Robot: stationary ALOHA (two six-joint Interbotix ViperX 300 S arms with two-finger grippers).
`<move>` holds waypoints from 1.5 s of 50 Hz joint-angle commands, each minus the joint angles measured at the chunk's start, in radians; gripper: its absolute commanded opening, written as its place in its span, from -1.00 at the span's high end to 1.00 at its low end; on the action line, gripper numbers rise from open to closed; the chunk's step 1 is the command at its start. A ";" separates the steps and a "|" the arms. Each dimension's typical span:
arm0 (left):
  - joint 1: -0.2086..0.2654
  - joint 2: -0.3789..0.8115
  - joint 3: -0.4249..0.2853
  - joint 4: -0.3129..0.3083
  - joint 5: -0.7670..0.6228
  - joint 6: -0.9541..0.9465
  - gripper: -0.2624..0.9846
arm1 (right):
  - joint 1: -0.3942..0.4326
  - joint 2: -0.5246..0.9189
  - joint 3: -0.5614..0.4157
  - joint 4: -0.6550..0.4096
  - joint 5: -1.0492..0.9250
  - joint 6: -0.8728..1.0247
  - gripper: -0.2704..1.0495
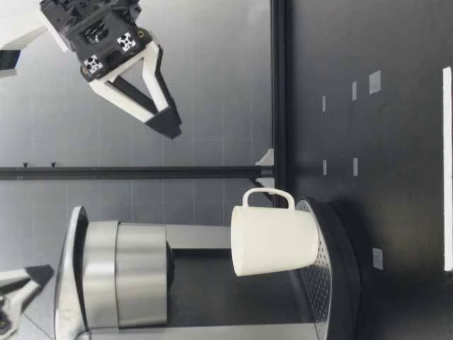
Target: Place the coffee capsule inside the capsule container, then place the cup onto the center of the cup tray.
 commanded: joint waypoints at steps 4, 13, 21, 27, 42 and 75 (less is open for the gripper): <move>0.003 -0.011 -0.061 -0.005 -0.002 0.028 0.34 | 0.006 -0.017 -0.012 0.000 -0.020 0.002 -0.42; 0.003 0.017 -0.086 -0.035 0.005 0.052 0.34 | 0.006 -0.020 -0.012 0.000 -0.021 0.002 -0.42; 0.003 0.037 -0.078 -0.041 0.002 0.051 0.34 | 0.006 -0.020 -0.012 0.000 -0.025 0.000 -0.42; 0.003 0.048 -0.077 -0.052 0.002 0.052 0.34 | 0.006 -0.015 -0.011 -0.002 -0.025 -0.002 -0.42; 0.003 0.048 -0.057 -0.067 0.011 0.051 0.34 | 0.006 -0.015 -0.009 -0.008 -0.040 -0.002 -0.42; 0.003 0.100 -0.049 -0.112 0.069 0.078 0.34 | 0.006 -0.015 -0.006 -0.008 -0.038 0.000 -0.42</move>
